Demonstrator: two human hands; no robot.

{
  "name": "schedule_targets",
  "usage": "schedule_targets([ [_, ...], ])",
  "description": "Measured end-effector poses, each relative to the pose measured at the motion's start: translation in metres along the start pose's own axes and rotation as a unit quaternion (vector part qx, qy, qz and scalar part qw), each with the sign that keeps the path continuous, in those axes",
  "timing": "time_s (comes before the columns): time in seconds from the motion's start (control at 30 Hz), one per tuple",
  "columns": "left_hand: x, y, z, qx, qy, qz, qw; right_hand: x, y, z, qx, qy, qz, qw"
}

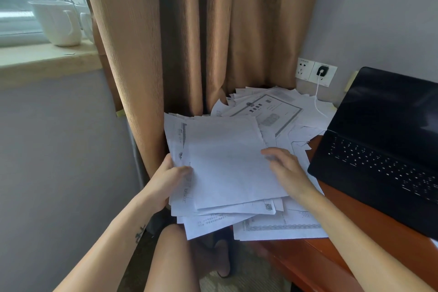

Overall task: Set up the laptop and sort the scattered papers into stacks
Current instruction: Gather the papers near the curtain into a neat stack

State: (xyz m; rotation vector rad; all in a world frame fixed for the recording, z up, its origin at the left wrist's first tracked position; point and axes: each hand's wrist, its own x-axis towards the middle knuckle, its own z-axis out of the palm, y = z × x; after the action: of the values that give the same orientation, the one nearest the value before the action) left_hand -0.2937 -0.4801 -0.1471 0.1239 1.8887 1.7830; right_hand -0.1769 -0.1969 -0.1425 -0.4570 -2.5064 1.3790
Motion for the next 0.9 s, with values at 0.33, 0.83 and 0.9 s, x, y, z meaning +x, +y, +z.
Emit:
schedule_targets([
  [0.33, 0.002, -0.008, 0.01, -0.007, 0.031, 0.017, 0.999, 0.016, -0.005, 0.012, 0.077, 0.103, 0.078, 0.989],
  [0.83, 0.006, -0.011, 0.01, 0.022, 0.024, 0.027, 0.999, 0.016, 0.02, -0.023, 0.127, 0.123, 0.096, 0.979],
  [0.9, 0.007, -0.01, 0.007, 0.032, 0.016, 0.021, 0.999, 0.016, 0.02, -0.025, 0.148, 0.128, 0.101, 0.976],
])
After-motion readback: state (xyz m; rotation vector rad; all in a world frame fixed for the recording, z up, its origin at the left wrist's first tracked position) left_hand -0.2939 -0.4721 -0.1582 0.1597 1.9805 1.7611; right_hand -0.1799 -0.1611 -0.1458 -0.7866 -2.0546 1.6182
